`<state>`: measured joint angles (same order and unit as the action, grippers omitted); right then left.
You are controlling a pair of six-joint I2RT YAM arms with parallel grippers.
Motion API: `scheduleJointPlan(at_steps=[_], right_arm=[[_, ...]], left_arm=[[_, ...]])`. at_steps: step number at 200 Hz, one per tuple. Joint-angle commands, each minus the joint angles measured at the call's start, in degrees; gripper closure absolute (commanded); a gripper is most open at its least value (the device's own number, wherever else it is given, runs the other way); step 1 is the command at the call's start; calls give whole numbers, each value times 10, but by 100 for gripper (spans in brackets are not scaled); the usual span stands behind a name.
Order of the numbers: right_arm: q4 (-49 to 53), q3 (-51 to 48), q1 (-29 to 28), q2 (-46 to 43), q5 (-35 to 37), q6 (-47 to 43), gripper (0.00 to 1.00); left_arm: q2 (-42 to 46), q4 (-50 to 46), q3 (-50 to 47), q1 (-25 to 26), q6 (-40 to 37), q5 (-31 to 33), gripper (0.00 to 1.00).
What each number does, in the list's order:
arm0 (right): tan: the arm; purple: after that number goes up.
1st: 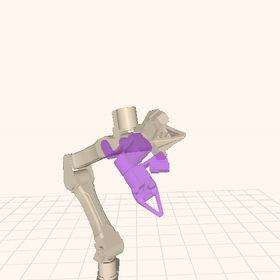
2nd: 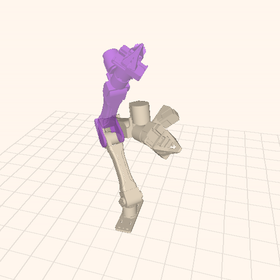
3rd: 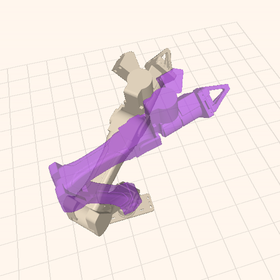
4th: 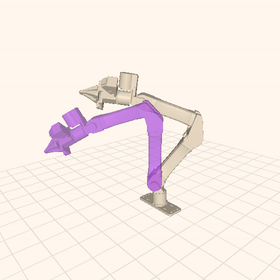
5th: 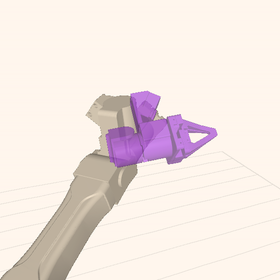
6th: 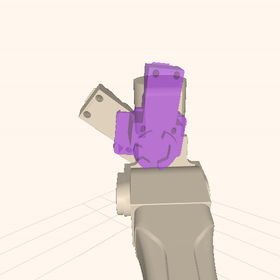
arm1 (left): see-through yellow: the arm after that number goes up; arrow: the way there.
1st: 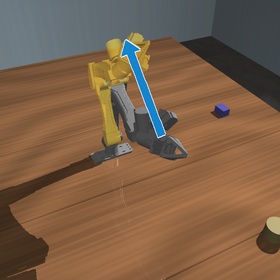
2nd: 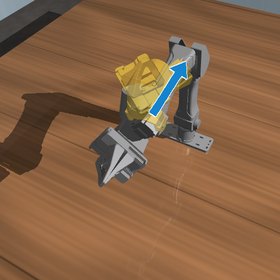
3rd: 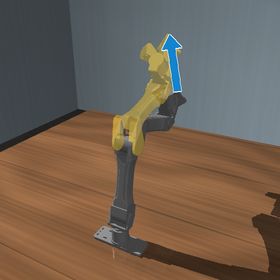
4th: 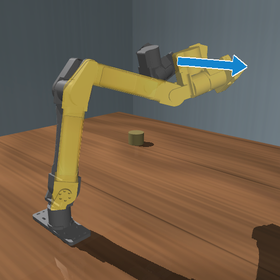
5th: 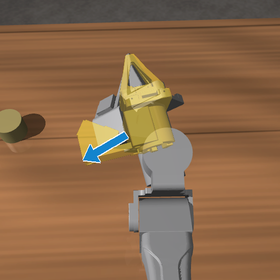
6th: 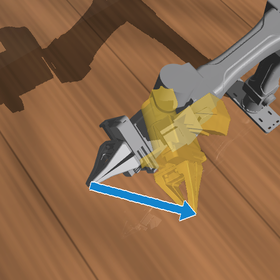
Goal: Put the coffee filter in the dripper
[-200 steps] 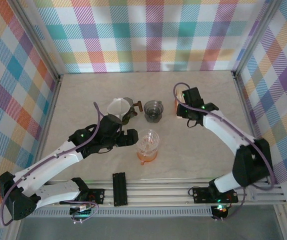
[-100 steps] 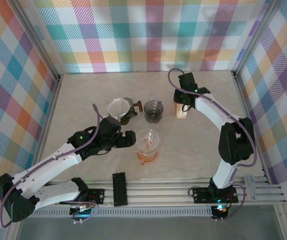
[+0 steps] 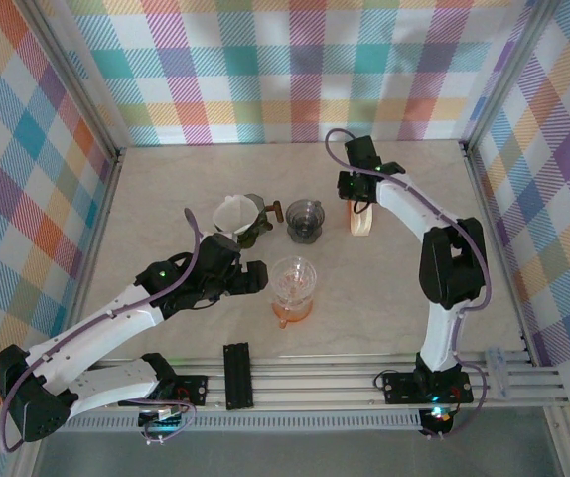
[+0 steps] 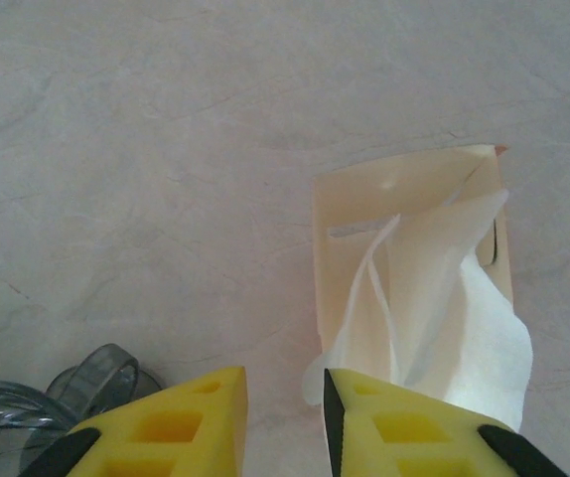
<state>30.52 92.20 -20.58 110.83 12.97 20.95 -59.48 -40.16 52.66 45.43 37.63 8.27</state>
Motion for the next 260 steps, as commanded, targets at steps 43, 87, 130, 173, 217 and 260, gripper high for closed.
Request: scheduleJointPlan(at_steps=[43,87,130,173,217,260], right_arm=[[34,33,-2,35,19,4,71],[40,36,-1,37,49,4,76],[31,26,-2,26,53,4,77],[21,12,-3,16,62,4,77],[16,8,-4,17,61,3,81],[16,10,-6,19,59,-3,94]], left_arm=[[9,-2,-10,-12,-5,10,3],[11,-1,-13,-16,-3,5,3],[10,5,-17,-18,-2,0,3],[8,9,-20,-19,1,-5,3],[8,10,-20,-20,2,-6,3],[8,9,-21,-21,3,-6,2]])
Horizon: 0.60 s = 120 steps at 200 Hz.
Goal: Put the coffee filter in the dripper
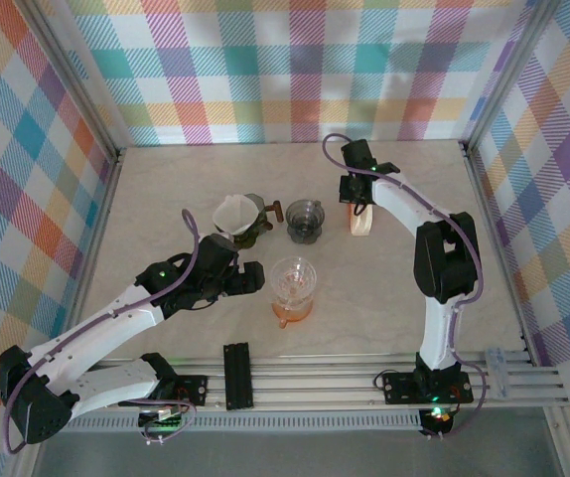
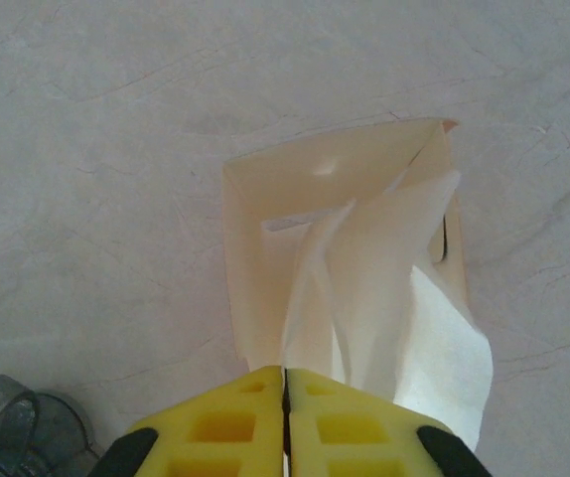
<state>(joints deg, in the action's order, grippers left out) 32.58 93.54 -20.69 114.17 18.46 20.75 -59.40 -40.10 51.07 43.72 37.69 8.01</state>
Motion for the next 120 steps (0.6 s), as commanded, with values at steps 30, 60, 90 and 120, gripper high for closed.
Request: scheduleJointPlan(at_steps=[30,60,90,120], right_arm=[[-5,-7,-7,-26,1,-7,100],[-16,-25,-12,-56,-16,-18,100],[-17,-49,-17,-94,-38,-23,100],[-21,-91,-25,-146,-64,-22,100]], left_arm=[[6,10,-6,-4,6,-7,2],[7,10,-4,-5,6,-7,2],[7,5,1,-5,6,-5,2],[6,3,2,-5,8,-6,2]])
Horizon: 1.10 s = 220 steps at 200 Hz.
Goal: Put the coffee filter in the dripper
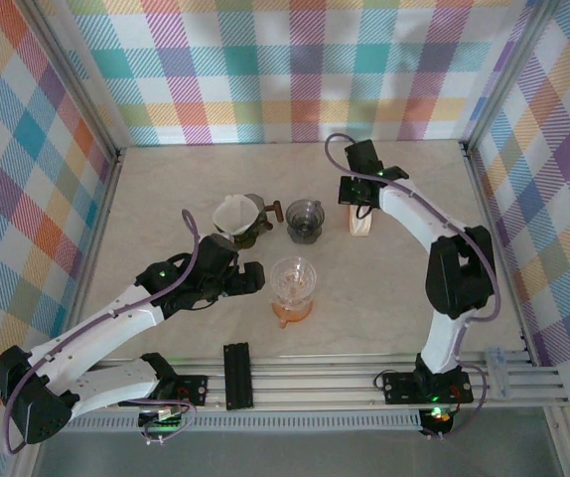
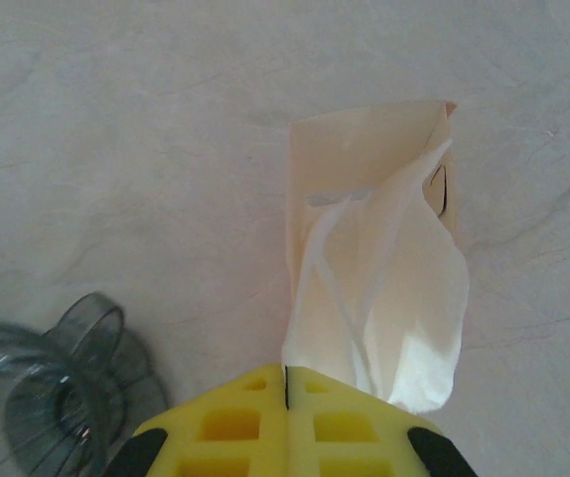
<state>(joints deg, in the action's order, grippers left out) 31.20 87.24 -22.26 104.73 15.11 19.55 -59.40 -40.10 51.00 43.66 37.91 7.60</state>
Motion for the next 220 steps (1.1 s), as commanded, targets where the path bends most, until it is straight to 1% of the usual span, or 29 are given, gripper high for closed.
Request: scheduleJointPlan(at_steps=[1,26,51,84,97,113,127,141,162,193,220], right_arm=[[-7,-29,-10,-52,-32,-10,100],[3,-63,-23,-106,-40,-9,100],[7,-117,-44,-196,-53,-3,100],[54,-161,-83,-307,-83,-5,100],[71,-171,-101,-350,-112,-18,100],[98,-172,-114,-401,-172,-30,100],[134,-159,-121,-426,-224,-37,100],[174,-135,-135,-435,-261,-46,100],[235,-94,-173,-425,-273,-52,100],[266,-64,-228,-391,-247,-53,100],[282,-44,-257,-345,-222,-57,100]], left_arm=[[6,3,3,-4,6,-1,2],[5,2,8,-5,9,-7,2],[7,-4,15,-4,12,-9,3],[17,-13,20,-6,20,-7,3],[21,-20,21,-5,22,-5,3],[26,-26,19,-6,24,-3,3],[29,-28,17,-5,27,-1,3],[30,-30,15,-5,30,0,2],[29,-33,16,-6,31,1,2],[29,-35,15,-5,34,3,2],[30,-36,16,-5,33,-2,2]])
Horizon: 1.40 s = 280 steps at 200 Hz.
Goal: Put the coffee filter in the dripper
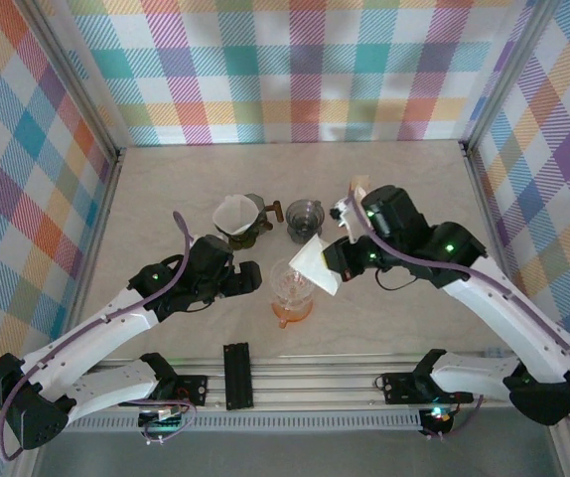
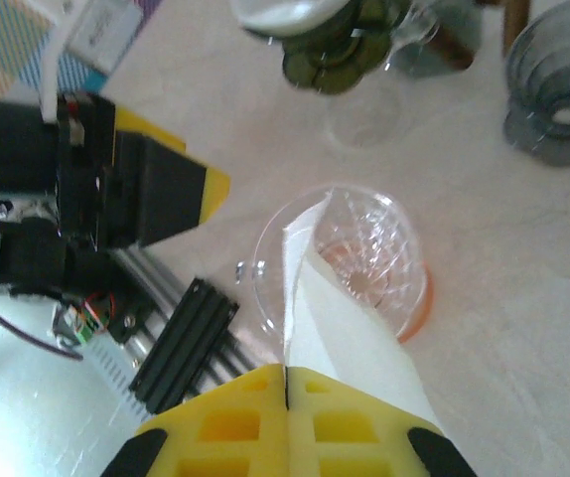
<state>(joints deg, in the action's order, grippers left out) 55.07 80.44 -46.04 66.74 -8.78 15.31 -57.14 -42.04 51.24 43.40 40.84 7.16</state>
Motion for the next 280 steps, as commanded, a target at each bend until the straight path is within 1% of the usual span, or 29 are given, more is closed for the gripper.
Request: scheduleJointPlan(at_steps=[1,55,99,139,175,224,239,259,280], right_arm=[[44,25,-20,36,17,-14,100],[107,109,-58,142,50,-34,99],[102,148,-74,206,42,-49,97],[69,132,-74,237,32,-46,97],[30,103,-75,249,8,-32,91],[-12,58,-78,255,-4,-16,90],[-19,53,-79,255,-8,-13,85],[-25,51,-80,247,-1,-10,69],[-33,48,-81,227,6,-9,56]], left_arm=[[7,-16,14,-3,3,3,2],[15,-13,11,-3,-4,-14,2],[17,-9,8,-3,-4,-22,2],[18,-8,5,-3,-3,-24,2],[17,-5,4,-3,-2,-24,2],[14,-2,5,-3,2,-28,2],[15,-2,6,-3,3,-30,2],[15,-1,8,-3,4,-33,2],[15,-2,11,-3,4,-34,2]])
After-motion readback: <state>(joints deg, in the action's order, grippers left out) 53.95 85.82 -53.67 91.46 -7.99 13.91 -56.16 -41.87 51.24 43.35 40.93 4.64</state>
